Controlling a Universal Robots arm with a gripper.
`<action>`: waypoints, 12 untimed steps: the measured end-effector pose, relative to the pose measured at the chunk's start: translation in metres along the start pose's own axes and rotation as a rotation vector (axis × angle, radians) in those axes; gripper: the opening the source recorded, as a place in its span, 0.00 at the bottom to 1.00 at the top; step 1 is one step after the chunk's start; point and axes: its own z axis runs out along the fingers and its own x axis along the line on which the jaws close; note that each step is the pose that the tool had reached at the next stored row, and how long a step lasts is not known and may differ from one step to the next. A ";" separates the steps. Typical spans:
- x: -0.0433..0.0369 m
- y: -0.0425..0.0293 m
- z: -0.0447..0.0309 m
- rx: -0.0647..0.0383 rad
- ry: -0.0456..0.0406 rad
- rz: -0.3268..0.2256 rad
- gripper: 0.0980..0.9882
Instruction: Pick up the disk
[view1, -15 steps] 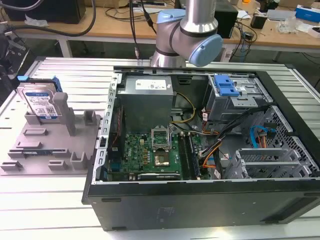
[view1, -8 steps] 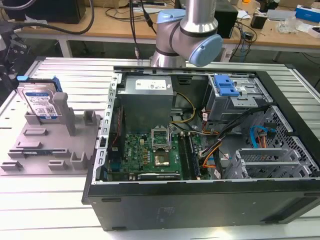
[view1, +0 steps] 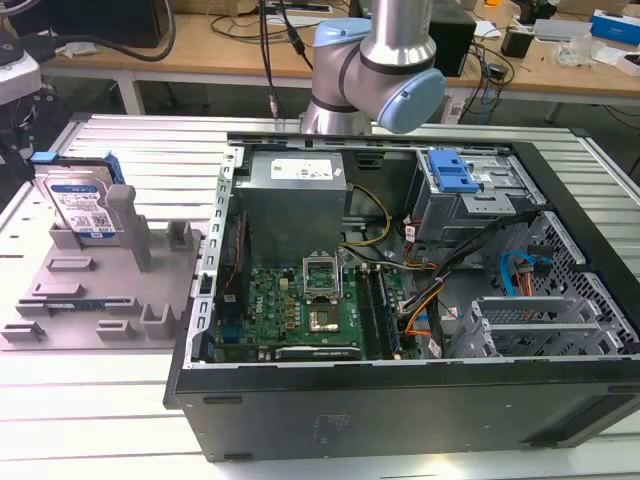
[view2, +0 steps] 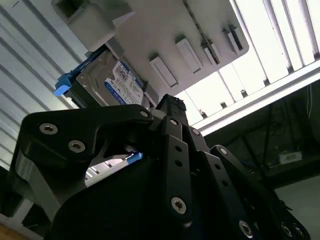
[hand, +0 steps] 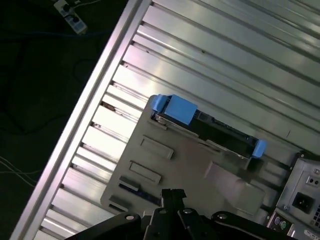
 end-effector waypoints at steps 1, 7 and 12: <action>0.0000 0.0000 0.0001 0.000 0.0007 -0.019 0.01; 0.0000 -0.0001 0.0011 0.000 0.0064 -0.169 0.08; 0.0000 -0.0001 0.0017 0.000 0.0107 -0.281 0.36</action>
